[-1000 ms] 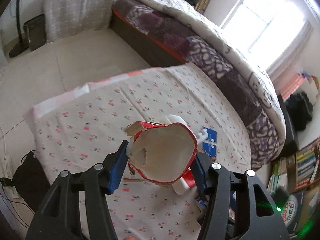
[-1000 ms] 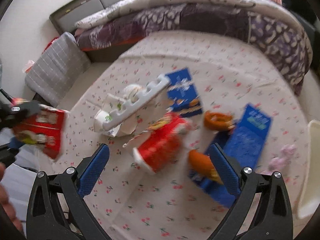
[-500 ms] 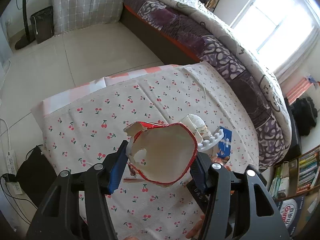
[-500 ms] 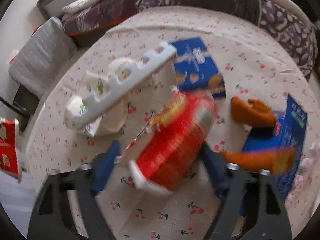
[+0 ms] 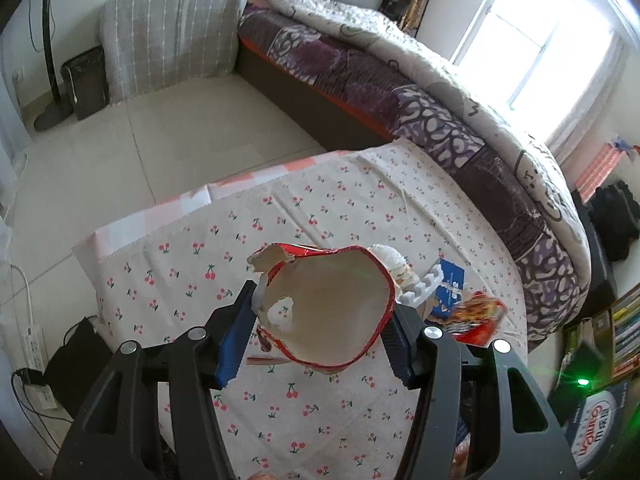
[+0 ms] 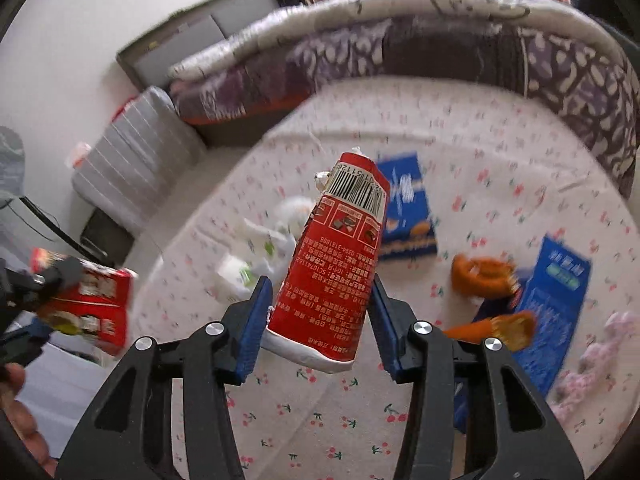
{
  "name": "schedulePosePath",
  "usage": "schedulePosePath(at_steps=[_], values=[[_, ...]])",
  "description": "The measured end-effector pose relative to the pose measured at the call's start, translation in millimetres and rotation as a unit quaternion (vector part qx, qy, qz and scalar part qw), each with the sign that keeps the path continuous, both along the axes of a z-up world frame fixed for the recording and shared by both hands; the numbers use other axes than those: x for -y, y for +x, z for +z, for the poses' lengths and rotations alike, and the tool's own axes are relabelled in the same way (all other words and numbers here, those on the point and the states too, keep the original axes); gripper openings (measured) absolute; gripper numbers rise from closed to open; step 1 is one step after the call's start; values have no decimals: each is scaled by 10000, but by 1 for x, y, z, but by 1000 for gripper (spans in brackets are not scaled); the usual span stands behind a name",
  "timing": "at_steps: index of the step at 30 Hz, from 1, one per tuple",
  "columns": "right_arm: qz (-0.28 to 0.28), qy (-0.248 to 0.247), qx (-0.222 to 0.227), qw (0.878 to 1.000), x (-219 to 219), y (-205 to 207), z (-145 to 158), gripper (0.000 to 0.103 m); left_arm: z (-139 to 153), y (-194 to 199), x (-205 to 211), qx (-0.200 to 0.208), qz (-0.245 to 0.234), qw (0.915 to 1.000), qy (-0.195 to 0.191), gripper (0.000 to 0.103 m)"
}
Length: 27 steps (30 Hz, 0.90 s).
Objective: Collect trash
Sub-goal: 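Grasp the red snack packet with the right tool while the left tool holds the cup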
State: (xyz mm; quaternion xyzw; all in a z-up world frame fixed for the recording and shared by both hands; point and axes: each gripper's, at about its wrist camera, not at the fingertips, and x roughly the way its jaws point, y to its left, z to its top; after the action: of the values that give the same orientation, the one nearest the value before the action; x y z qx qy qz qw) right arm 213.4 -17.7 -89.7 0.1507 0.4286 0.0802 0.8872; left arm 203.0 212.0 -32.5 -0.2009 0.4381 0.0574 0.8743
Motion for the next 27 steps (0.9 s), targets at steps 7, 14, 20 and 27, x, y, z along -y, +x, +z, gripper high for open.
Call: schedulePosePath(at_steps=[7,14,20,27], values=[[-244,-444,772,9957,18,-19,39,46,15,-6,25,394,-94,9982,448,57],[-462,-999,1330,9850,36,-40,67,46,31,-17,62,896,-281,9898,1075,57],[-662,-1348,1545,9765,53,-55,80,46,41,-29,96,1301,-512,9790,1486,57],[-902,-1447,1517,9736,77,-66,85,46,43,-38,130,1454,-810,9728,1611,57]])
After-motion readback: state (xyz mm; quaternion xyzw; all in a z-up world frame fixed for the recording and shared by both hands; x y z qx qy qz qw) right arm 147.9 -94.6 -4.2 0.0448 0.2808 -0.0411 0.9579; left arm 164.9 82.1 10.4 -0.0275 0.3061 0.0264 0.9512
